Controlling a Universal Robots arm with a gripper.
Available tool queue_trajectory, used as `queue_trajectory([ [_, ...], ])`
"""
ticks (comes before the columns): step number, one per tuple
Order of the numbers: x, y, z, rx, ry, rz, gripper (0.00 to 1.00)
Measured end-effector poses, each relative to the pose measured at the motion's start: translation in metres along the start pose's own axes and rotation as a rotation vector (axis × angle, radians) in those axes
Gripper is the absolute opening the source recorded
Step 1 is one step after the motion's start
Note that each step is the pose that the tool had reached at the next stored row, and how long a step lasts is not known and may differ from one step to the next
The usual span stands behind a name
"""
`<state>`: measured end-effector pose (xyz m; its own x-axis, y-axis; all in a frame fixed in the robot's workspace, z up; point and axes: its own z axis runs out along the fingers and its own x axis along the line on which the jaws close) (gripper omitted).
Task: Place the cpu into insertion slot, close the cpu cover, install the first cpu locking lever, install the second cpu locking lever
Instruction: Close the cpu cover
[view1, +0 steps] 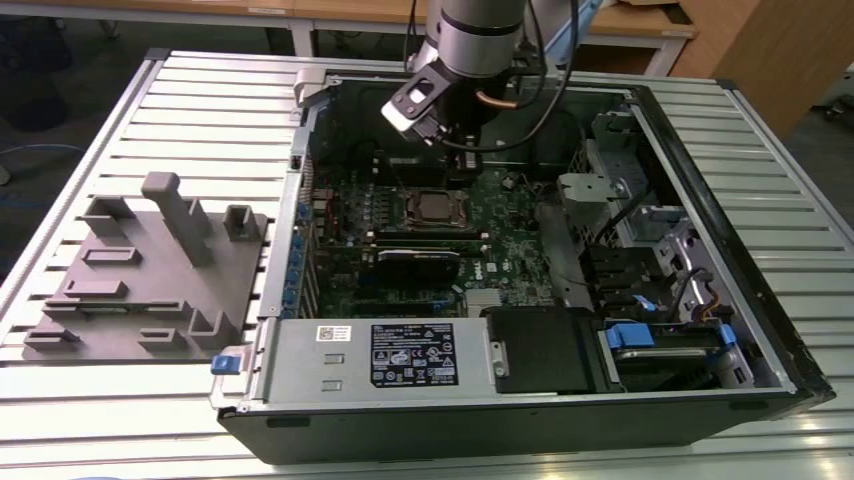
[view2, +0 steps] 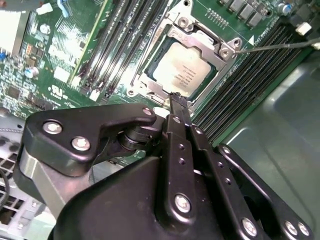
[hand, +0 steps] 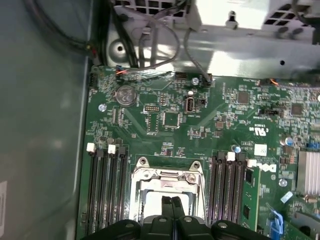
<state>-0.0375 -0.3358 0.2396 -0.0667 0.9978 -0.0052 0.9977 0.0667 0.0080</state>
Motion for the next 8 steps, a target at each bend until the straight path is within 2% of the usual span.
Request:
queue_trajectory([
  [4,0.0,0.0,0.0,-0.0003,0.0008,-0.05,0.1],
  [8,0.0,0.0,0.0,-0.0003,0.0009,-0.057,0.1],
])
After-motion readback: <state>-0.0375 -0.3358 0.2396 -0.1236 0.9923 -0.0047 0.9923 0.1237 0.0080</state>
